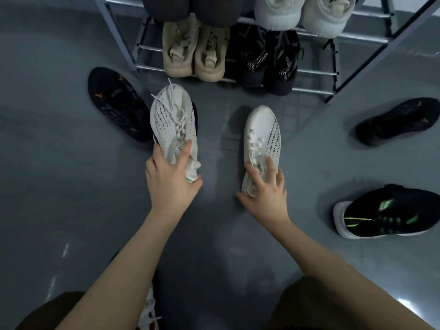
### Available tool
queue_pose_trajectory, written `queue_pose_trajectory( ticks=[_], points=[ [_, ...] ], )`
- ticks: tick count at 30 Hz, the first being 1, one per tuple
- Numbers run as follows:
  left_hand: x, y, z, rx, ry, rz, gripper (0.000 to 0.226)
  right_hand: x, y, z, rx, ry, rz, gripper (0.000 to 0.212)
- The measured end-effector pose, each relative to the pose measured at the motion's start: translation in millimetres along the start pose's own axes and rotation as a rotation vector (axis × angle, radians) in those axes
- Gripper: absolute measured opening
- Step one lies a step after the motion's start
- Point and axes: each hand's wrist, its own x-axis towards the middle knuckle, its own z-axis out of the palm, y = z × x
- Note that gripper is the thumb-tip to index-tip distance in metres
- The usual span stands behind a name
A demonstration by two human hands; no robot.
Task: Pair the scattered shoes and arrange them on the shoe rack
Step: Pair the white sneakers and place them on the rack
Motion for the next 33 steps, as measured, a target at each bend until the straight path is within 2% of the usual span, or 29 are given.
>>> queue_pose_trajectory(
  ticks=[4, 8, 13, 17, 20, 24, 27, 33],
  points=[
    [0.3, 8.5, -5.2, -0.156, 0.103, 0.04, 0.068, 0.5, 4.9, -1.9, 0.126, 0.045, -0.039, 0.063],
    [-6.5, 33.2, -2.8, -0.185, 0.147, 0.157, 0.061, -1.3, 14.1, -14.4, 0.266, 0.115, -0.028, 0.063],
    [-15.2, 69.8, 24.7, -0.266, 0.036, 0.266, 0.061, -4.5, 47.2, -37.4, 0.218, 0.229, 0.015, 0.059],
    [-21.6, 88.7, 57.4, -0.301, -0.128, 0.279, 0.07, -3.6, 77.6, -40.6, 0.092, 0.163, 0.104, 0.064],
    [-29.8, 94.2, 72.4, -0.191, -0.255, 0.212, 0.078, -8.2, 88.0, -35.6, -0.037, 0.131, 0.083, 0.066],
    [-36.5, 97.6, 76.0, -0.05, -0.19, 0.268, 0.084, -15.3, 90.3, -28.2, -0.067, 0.135, 0.115, 0.077],
    [-35.1, 97.3, 80.6, 0.016, -0.185, 0.31, 0.079, -15.9, 93.1, -26.3, -0.03, 0.105, 0.116, 0.082],
    [-27.4, 94.9, 78.1, -0.081, -0.193, 0.332, 0.063, -11.5, 91.6, -29.4, 0.069, 0.131, 0.112, 0.072]
  ],
)
